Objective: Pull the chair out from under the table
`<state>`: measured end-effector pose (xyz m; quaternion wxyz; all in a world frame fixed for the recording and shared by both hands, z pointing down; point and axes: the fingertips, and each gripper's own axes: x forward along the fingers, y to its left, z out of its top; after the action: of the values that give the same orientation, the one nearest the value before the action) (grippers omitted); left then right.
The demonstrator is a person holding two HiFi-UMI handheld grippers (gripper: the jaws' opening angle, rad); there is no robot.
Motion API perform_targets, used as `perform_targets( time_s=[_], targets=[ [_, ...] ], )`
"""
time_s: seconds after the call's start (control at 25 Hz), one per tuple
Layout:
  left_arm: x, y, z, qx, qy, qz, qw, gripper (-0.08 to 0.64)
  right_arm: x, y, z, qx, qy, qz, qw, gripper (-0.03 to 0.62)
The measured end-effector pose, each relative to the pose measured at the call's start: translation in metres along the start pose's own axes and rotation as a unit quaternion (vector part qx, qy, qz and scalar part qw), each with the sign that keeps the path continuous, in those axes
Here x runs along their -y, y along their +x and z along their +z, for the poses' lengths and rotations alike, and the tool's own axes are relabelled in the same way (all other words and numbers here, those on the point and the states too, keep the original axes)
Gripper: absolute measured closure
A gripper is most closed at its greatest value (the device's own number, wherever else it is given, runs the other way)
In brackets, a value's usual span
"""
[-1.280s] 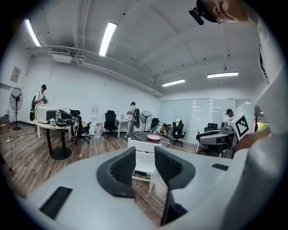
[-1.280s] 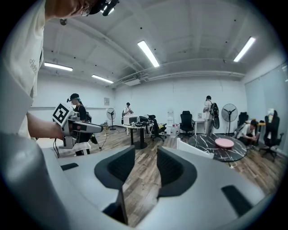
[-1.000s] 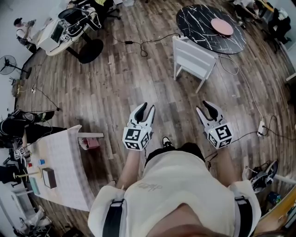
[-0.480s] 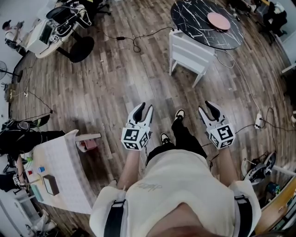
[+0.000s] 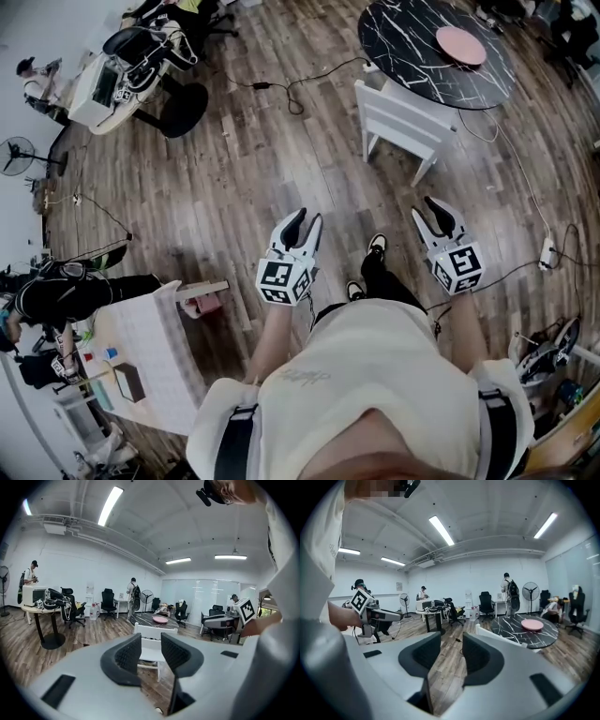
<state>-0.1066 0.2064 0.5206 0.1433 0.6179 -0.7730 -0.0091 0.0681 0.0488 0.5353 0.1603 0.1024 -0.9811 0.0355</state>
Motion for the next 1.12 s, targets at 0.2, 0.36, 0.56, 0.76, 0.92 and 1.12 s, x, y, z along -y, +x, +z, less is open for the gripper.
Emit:
perform_targets(
  time_s=[0.2, 0.36, 0.56, 0.76, 0.92, 1.12],
  targets=[
    [-0.021, 0.050, 0.021, 0.006, 0.005, 0.004, 1.0000, 0.419, 0.043, 0.038, 0.017, 0.009, -0.008, -0.003, 1.000, 0.445],
    [-0.017, 0.102, 0.034, 0.003, 0.016, -0.008, 0.9998, 0.419, 0.089, 0.057, 0.022, 0.024, -0.004, -0.012, 1.000, 0.445],
    [-0.003, 0.142, 0.061, 0.006, 0.057, -0.025, 0.9981, 0.419, 0.131, 0.072, 0.019, 0.035, 0.015, -0.023, 0.999, 0.445],
    [-0.002, 0.159, 0.062, -0.006, 0.060, -0.028, 0.9978, 0.419, 0.144, 0.067, 0.017, 0.038, 0.031, -0.033, 0.998, 0.445],
    [-0.004, 0.182, 0.057, -0.018, 0.053, -0.042, 0.9975, 0.419, 0.153, 0.064, 0.012, 0.033, 0.038, -0.043, 0.998, 0.445],
    [-0.010, 0.214, 0.058, -0.023, 0.056, -0.065, 0.9960, 0.419, 0.166, 0.068, 0.001, 0.022, 0.054, -0.060, 0.997, 0.451]
  ],
)
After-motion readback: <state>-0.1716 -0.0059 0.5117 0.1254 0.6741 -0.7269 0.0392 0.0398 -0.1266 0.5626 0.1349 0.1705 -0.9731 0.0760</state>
